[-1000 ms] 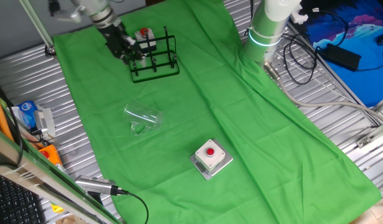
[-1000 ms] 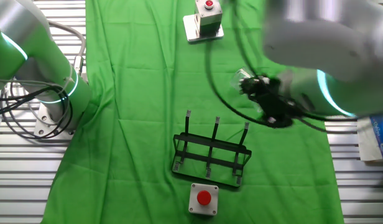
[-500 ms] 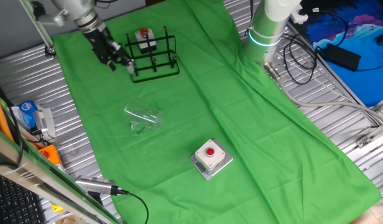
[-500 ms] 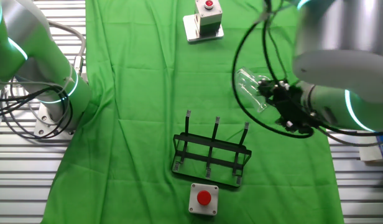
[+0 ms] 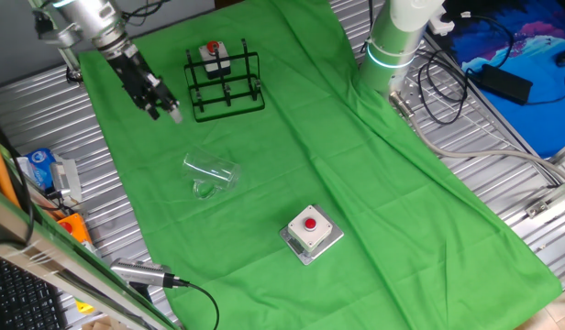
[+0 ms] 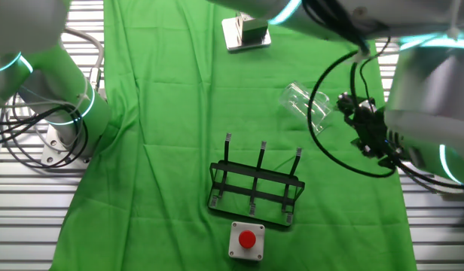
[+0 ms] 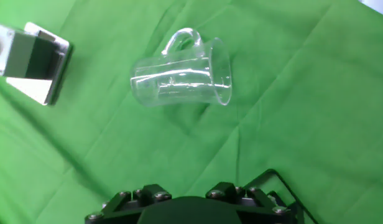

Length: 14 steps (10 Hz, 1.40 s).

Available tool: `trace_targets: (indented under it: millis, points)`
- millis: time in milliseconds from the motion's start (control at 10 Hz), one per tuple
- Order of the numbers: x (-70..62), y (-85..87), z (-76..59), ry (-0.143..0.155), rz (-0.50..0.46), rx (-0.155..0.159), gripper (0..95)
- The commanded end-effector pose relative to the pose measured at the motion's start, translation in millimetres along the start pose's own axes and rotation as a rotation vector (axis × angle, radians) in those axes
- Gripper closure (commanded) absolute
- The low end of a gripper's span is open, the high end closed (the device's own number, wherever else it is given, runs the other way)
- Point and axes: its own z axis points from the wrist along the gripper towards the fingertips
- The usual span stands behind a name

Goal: Take the cup off the cup rack

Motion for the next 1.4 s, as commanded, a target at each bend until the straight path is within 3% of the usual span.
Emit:
trace_targets:
  millis: [100, 400, 800, 900, 1200, 1400]
  points:
    - [-9.4, 10.7, 20.1, -0.056, 0.045, -0.001, 19.0]
    - [-22.7, 13.2, 33.5, -0.069, 0.059, -0.012, 19.0]
    - [-28.7, 12.5, 50.5, -0.071, 0.051, -0.020, 19.0]
    - [-29.1, 15.7, 55.1, -0.085, 0.088, -0.032, 38.0]
    - [-29.7, 18.0, 69.3, -0.124, 0.139, -0.071, 38.0]
    - [-29.5, 17.5, 75.7, -0.164, 0.170, -0.116, 38.0]
